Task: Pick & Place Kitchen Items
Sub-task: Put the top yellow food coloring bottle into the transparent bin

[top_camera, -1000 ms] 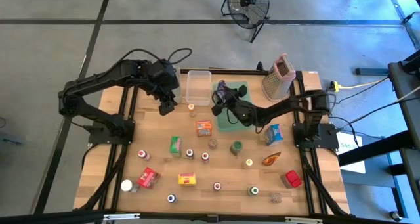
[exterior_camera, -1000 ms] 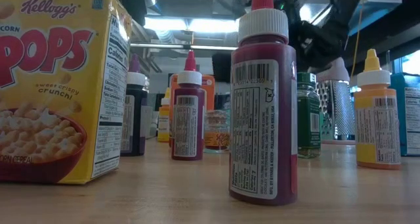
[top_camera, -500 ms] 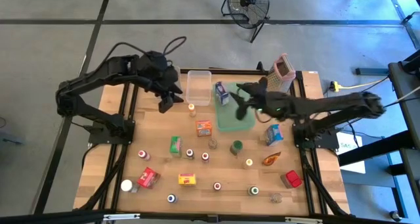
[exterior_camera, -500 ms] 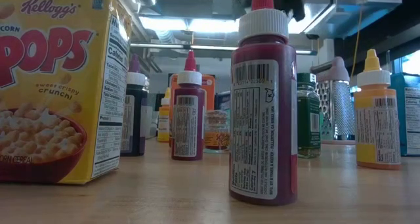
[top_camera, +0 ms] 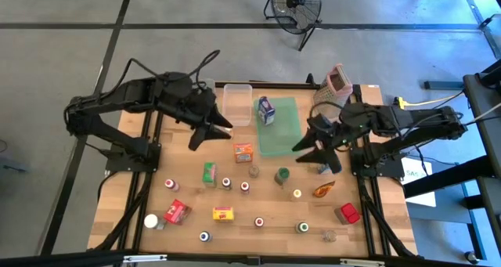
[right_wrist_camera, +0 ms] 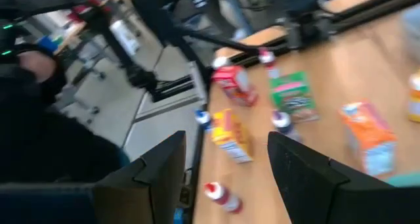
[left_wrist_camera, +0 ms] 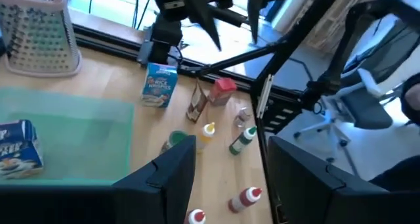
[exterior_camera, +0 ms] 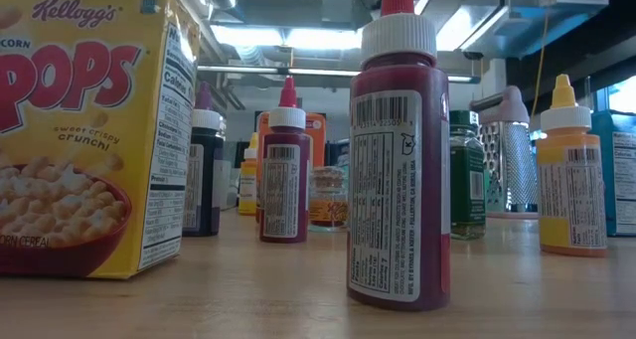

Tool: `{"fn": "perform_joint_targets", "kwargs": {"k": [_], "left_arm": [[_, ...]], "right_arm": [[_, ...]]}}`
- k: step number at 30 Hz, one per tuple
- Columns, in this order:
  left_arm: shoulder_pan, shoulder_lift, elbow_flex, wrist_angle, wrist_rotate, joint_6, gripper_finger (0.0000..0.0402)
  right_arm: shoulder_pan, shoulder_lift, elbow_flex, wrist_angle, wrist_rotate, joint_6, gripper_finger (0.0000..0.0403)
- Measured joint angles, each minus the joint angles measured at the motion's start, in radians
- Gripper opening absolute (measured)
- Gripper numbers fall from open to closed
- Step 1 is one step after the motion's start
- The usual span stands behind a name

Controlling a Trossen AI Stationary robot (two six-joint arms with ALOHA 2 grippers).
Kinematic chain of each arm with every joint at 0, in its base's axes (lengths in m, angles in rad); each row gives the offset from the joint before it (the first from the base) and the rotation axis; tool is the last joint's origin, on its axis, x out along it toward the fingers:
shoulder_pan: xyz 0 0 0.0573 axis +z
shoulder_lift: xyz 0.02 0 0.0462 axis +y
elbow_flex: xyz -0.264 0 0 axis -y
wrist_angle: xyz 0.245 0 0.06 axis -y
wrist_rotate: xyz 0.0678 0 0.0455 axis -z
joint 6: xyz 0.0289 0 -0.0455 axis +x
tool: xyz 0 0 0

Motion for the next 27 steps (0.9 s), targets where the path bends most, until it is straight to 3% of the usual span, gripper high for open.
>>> {"fn": "perform_joint_targets", "kwargs": {"k": [6, 13, 18, 21, 27], "left_arm": [[-0.105, 0.000, 0.000, -0.013, -0.167, 0.002, 0.0185], [-0.155, 0.000, 0.000, -0.013, -0.289, 0.002, 0.0185], [-0.176, 0.000, 0.000, -0.051, -0.420, 0.043, 0.0185], [-0.170, 0.000, 0.000, -0.167, -0.516, 0.112, 0.0185], [-0.023, 0.009, 0.000, -0.389, -0.476, 0.249, 0.0185]], "right_arm": [[0.079, 0.001, 0.070, -0.024, 0.049, -0.002, 0.0218], [0.174, 0.001, 0.143, -0.244, 0.044, 0.026, 0.0218], [0.223, 0.002, 0.145, -0.371, 0.104, 0.098, 0.0218], [0.237, 0.007, 0.145, -0.403, 0.151, 0.103, 0.0218], [0.245, 0.012, 0.144, -0.404, 0.156, 0.103, 0.0218]]}}
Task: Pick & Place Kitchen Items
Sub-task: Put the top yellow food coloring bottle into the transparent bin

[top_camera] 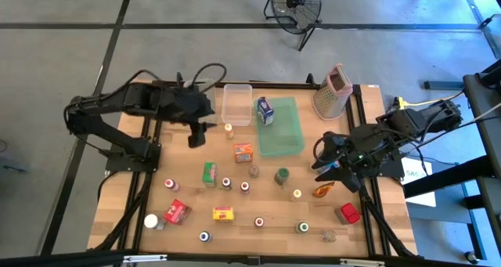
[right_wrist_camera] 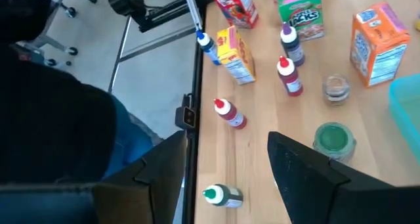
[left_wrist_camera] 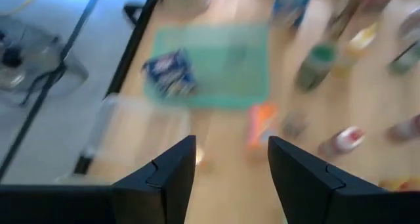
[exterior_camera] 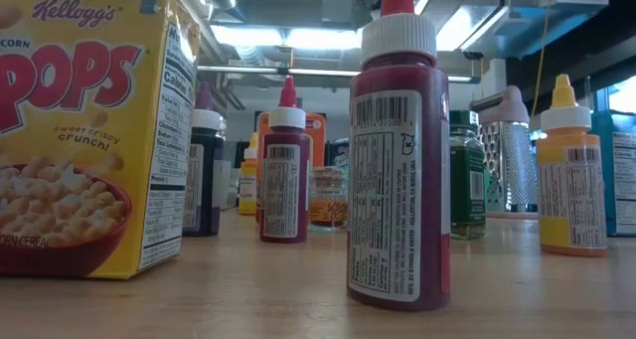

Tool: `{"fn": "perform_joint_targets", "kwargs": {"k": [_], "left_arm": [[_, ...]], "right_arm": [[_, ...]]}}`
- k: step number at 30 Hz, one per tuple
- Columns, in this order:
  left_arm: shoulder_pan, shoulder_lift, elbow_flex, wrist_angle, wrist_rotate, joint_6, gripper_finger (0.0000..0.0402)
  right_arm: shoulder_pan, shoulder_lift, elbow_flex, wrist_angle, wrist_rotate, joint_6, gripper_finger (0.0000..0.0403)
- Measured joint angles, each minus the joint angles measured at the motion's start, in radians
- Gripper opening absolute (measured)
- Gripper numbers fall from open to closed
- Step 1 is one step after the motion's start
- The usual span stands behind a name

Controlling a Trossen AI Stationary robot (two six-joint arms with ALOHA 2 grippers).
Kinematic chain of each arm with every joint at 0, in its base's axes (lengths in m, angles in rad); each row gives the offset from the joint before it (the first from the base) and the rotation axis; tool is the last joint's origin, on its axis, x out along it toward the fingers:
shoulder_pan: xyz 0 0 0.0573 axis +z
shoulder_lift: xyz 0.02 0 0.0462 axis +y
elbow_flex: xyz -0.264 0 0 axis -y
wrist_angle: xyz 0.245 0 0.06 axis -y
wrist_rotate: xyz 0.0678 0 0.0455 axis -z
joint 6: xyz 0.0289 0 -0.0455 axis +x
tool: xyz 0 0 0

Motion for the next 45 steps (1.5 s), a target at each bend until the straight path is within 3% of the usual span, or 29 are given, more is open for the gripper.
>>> {"fn": "perform_joint_targets", "kwargs": {"k": [7, 15, 26, 38, 45], "left_arm": [[0.198, 0.123, 0.000, -0.039, 0.226, 0.333, 0.0185], [0.308, 0.272, 0.000, -0.085, 0.334, 0.569, 0.0185], [0.382, 0.409, -0.043, -0.072, 0.352, 0.611, 0.0185], [0.374, 0.424, -0.195, 0.134, 0.325, 0.595, 0.0185], [0.371, 0.424, -0.258, 0.172, 0.322, 0.592, 0.0185]], "right_arm": [[-0.005, 0.005, 0.000, 0.004, 0.048, -0.005, 0.0218], [0.002, 0.004, 0.000, 0.011, 0.074, 0.026, 0.0218], [0.012, 0.022, -0.001, 0.006, 0.105, 0.026, 0.0218], [0.012, 0.024, -0.001, -0.029, 0.105, 0.026, 0.0218], [0.012, 0.024, -0.001, -0.038, 0.105, 0.026, 0.0218]]}}
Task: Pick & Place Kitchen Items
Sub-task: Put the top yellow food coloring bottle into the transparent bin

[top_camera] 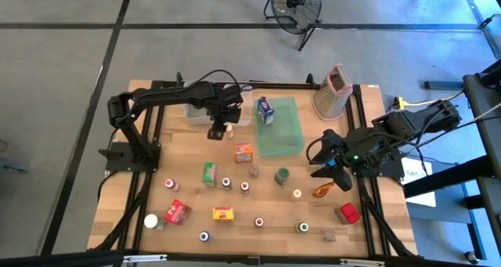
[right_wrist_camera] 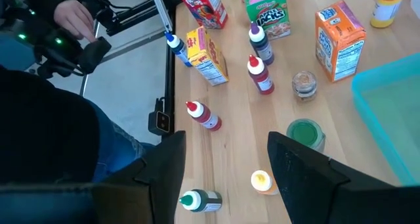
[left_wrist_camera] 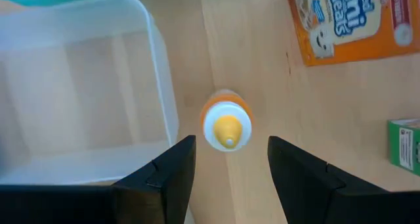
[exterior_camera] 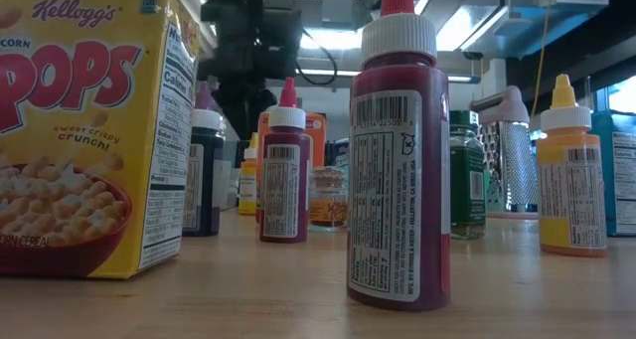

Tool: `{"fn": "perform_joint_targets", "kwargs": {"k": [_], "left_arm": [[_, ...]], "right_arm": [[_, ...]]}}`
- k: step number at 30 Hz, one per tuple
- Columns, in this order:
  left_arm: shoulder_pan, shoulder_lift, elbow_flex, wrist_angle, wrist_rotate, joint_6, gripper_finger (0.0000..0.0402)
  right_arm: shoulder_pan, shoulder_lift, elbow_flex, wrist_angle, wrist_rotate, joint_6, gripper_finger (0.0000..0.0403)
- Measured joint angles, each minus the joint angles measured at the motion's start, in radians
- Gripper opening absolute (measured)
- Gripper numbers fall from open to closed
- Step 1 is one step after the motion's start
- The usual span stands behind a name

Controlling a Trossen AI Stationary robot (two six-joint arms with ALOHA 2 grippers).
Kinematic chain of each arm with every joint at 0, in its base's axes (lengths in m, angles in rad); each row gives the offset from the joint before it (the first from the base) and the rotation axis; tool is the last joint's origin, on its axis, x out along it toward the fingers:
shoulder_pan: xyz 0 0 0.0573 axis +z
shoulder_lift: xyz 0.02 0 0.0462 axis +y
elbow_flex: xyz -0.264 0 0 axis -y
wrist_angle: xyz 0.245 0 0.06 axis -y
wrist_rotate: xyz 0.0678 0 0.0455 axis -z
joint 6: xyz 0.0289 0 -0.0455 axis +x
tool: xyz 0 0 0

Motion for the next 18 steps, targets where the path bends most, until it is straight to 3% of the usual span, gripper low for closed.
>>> {"fn": "perform_joint_targets", "kwargs": {"k": [18], "left_arm": [[-0.011, 0.003, -0.029, 0.080, -0.003, -0.010, 0.0185]], "right_arm": [[-0.003, 0.000, 0.000, -0.007, 0.000, 0.000, 0.0218]]}}
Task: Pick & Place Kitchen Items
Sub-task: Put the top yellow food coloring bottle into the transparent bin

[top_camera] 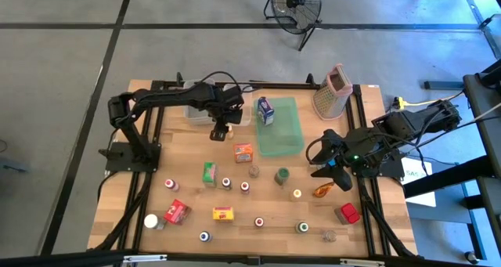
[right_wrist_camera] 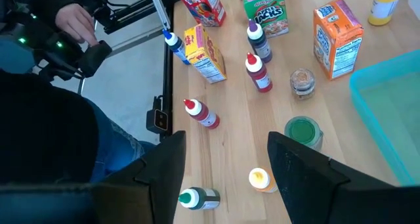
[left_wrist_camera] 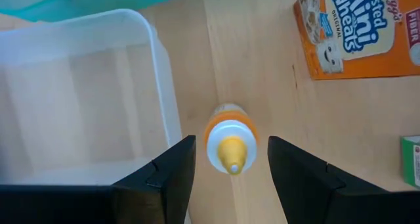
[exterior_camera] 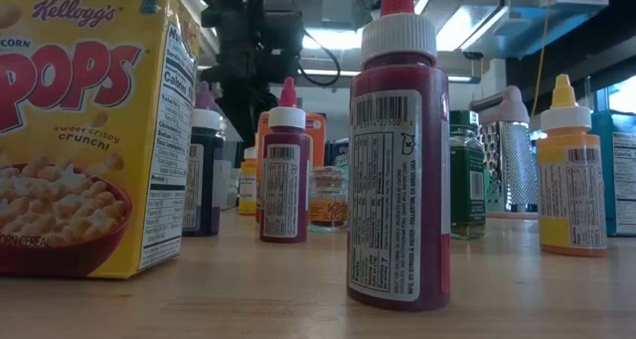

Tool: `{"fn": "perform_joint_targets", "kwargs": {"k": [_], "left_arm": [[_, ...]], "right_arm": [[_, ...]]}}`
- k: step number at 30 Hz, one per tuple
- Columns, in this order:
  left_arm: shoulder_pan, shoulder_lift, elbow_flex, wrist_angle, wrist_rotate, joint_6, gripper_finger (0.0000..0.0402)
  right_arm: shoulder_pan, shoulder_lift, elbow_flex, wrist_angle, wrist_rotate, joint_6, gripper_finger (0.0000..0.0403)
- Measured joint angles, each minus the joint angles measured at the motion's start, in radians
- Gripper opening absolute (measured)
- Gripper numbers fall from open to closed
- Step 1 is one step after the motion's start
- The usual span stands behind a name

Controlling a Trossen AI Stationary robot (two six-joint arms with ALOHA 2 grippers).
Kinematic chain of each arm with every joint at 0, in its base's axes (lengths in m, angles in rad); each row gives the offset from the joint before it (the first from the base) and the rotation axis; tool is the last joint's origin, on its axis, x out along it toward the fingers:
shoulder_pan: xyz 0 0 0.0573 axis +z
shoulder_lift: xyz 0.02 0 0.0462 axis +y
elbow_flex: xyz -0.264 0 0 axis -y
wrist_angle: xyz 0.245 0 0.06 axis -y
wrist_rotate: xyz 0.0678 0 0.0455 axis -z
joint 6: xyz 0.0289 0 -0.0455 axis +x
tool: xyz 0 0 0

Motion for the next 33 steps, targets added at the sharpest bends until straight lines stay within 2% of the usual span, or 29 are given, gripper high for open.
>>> {"fn": "perform_joint_targets", "kwargs": {"k": [16, 33], "left_arm": [[-0.007, 0.079, 0.000, 0.006, -0.008, 0.000, 0.0184], [-0.007, 0.077, 0.000, 0.001, -0.002, -0.008, 0.0184]], "right_arm": [[0.000, 0.000, 0.000, -0.007, 0.006, 0.000, 0.0218], [0.000, 0.000, 0.000, -0.013, 0.027, -0.007, 0.0218]]}}
